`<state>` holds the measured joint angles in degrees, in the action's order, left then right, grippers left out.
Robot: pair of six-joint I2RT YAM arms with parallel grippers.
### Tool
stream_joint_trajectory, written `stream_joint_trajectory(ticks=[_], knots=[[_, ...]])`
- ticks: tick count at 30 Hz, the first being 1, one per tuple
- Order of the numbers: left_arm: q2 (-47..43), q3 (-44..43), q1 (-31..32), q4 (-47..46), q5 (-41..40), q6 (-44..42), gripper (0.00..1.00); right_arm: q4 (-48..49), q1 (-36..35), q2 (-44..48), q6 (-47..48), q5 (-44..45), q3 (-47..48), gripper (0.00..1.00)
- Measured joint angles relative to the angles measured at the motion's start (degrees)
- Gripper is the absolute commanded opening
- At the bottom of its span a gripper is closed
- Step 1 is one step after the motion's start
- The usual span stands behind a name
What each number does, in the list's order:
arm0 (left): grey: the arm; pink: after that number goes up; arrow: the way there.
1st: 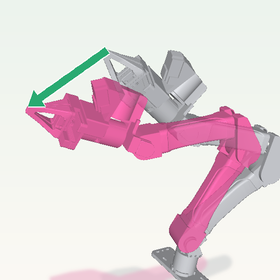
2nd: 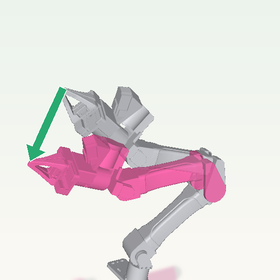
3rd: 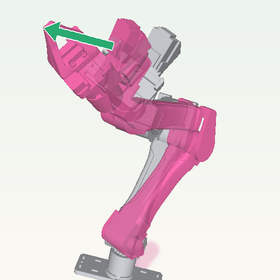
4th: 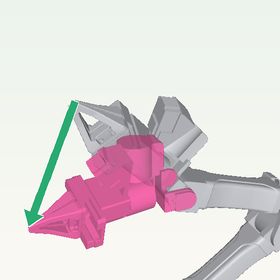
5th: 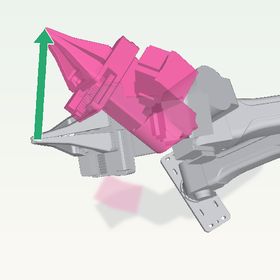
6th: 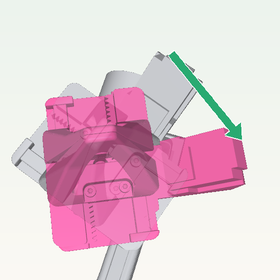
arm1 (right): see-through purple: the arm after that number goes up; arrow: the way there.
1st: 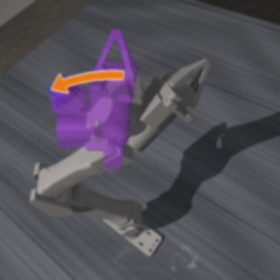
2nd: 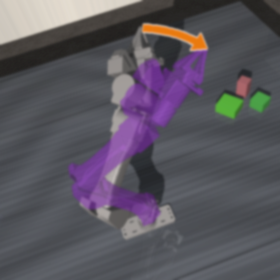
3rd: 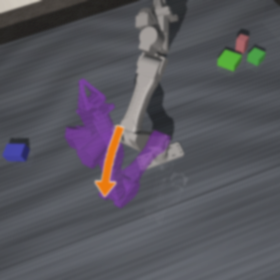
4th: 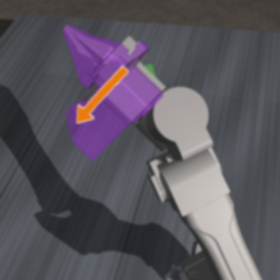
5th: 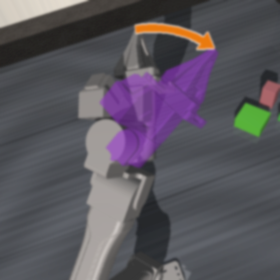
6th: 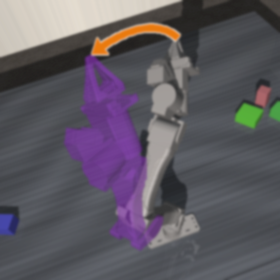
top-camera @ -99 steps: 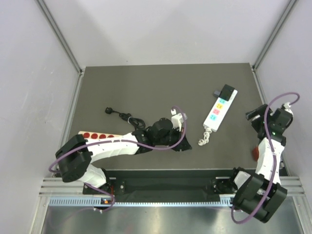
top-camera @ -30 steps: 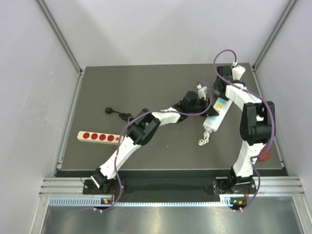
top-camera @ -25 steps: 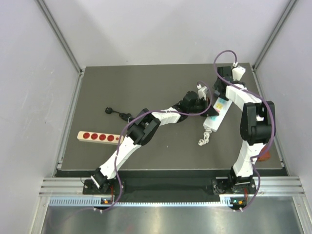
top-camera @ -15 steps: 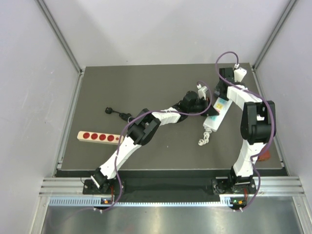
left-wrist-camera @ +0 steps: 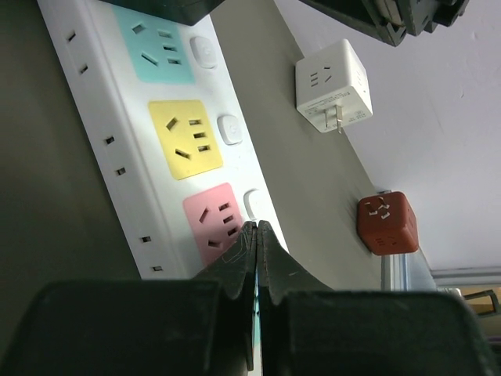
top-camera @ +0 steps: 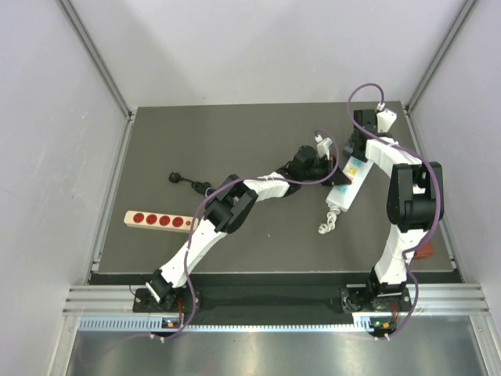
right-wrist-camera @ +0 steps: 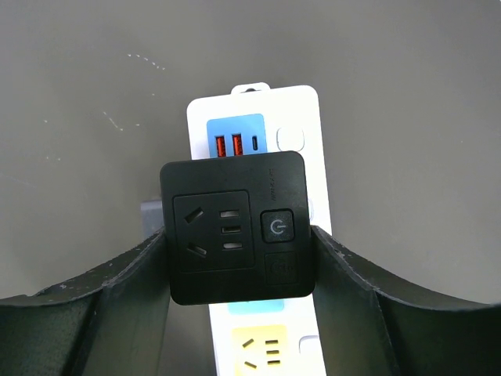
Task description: Pull the plug off the socket
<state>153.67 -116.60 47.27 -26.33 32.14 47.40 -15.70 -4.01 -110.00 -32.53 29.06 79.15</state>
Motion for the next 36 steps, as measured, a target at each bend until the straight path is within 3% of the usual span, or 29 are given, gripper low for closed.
stream_joint_trajectory(ticks=[3,9,15,36], knots=[[0.5,-1.0,-0.2,0.7,-0.3,0.3,0.0,0.0,0.1,0.0,0.0,-0.3,0.0,0.0],[2.1,-4.1,-0.3,2.3,-1.5,0.3,0.0,1.5,0.1,0.6,0.5,-0.9,-1.2,0.0],[3.9,-8.5,-0.2,5.5,-3.7,0.0,0.0,8.5,0.7,5.5,0.4,-3.2,-9.2,0.0],[7.0,-15.0,0.1,9.0,-6.2,0.1,0.0,4.5,1.0,6.1,1.1,-8.4,-7.7,0.0]])
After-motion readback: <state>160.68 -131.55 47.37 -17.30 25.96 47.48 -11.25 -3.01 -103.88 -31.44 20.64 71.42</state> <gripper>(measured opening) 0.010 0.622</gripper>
